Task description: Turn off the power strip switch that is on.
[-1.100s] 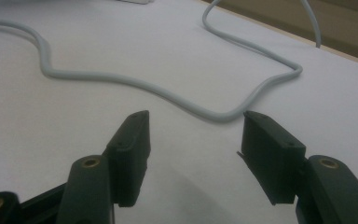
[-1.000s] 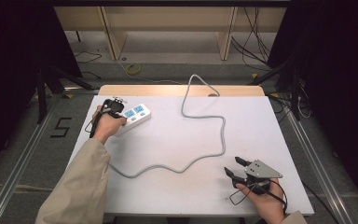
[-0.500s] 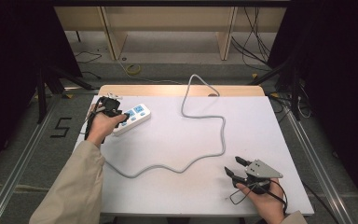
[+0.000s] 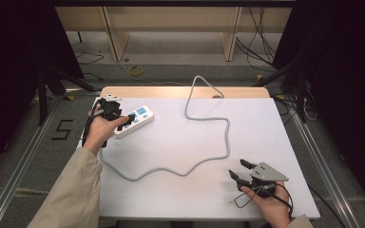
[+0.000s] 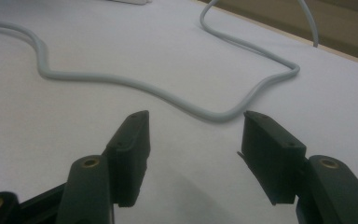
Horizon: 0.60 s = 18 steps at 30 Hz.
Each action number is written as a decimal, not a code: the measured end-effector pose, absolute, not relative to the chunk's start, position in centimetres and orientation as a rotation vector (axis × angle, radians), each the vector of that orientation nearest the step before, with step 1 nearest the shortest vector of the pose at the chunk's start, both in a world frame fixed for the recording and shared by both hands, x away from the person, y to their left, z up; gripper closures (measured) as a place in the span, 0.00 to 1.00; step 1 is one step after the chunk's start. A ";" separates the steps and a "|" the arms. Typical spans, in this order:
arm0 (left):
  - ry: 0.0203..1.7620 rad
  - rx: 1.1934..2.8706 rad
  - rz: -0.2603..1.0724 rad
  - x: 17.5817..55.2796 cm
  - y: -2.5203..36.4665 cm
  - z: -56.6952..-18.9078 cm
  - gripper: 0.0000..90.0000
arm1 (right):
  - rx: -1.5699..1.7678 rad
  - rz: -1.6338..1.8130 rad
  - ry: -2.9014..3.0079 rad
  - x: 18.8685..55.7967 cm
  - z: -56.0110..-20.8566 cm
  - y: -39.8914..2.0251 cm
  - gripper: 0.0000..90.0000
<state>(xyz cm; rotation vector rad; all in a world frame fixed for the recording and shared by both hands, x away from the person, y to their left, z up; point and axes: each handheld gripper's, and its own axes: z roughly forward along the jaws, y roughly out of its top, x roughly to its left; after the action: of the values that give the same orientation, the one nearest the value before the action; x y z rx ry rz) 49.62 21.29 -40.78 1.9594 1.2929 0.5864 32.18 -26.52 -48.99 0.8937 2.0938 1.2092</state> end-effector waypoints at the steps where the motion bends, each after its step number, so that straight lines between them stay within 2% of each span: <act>1: 1.285 1.961 0.586 49.4 21.2 -40.7 0.40 | 0.895 1.209 2.093 32.2 -49.0 -26.5 0.48; 18: 1.141 1.969 0.581 46.0 19.7 -40.6 0.40 | 0.891 1.213 2.090 32.2 -49.0 -26.5 0.47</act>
<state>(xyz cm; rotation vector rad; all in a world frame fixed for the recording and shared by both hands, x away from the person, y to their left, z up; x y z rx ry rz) 46.01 19.68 -40.57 1.9688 1.1408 0.5810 32.17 -26.54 -48.98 0.8914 2.0899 1.2126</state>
